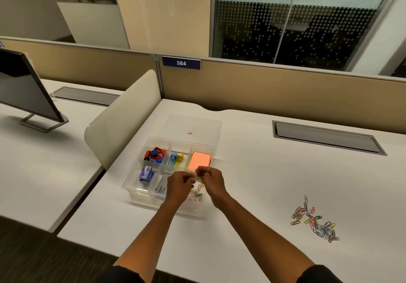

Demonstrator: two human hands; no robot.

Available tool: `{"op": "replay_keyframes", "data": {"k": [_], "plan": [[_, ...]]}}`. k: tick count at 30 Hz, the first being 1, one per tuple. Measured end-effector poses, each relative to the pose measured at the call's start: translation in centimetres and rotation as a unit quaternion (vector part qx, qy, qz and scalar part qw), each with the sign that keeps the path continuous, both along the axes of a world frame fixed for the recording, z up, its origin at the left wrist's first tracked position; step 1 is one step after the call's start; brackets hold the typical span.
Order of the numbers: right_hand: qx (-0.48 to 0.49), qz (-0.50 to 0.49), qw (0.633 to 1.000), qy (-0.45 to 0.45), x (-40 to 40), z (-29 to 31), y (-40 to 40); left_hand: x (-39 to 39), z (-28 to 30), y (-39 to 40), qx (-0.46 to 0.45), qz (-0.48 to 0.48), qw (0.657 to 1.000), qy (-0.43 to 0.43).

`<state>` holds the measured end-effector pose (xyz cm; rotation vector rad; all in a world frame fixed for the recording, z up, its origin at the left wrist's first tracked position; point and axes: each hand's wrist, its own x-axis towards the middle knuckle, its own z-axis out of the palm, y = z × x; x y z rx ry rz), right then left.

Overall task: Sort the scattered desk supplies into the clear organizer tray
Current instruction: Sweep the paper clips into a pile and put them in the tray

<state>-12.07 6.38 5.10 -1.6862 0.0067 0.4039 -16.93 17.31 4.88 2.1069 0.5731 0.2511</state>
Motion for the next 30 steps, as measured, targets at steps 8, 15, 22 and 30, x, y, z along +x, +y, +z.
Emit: {"op": "replay_keyframes", "data": {"k": [8, 15, 22, 30], "plan": [[0.046, -0.089, 0.995, -0.021, 2.0, 0.4, -7.0, 2.0, 0.9, -5.7, 0.032, -0.040, 0.998, -0.040], [-0.010, -0.170, 0.985, -0.031, 3.2, -0.9, -15.0, 3.8, -0.1, -12.4, 0.016, -0.100, 0.992, -0.081], [-0.179, -0.210, 0.954, -0.116, 2.8, -2.7, -23.6, 4.9, -2.4, -18.9, 0.000, -0.181, 0.981, -0.074], [-0.372, -0.252, 0.890, -0.077, -0.4, -5.8, -32.5, 4.7, -6.2, -25.4, 0.102, -0.415, 0.904, 0.017]]}}
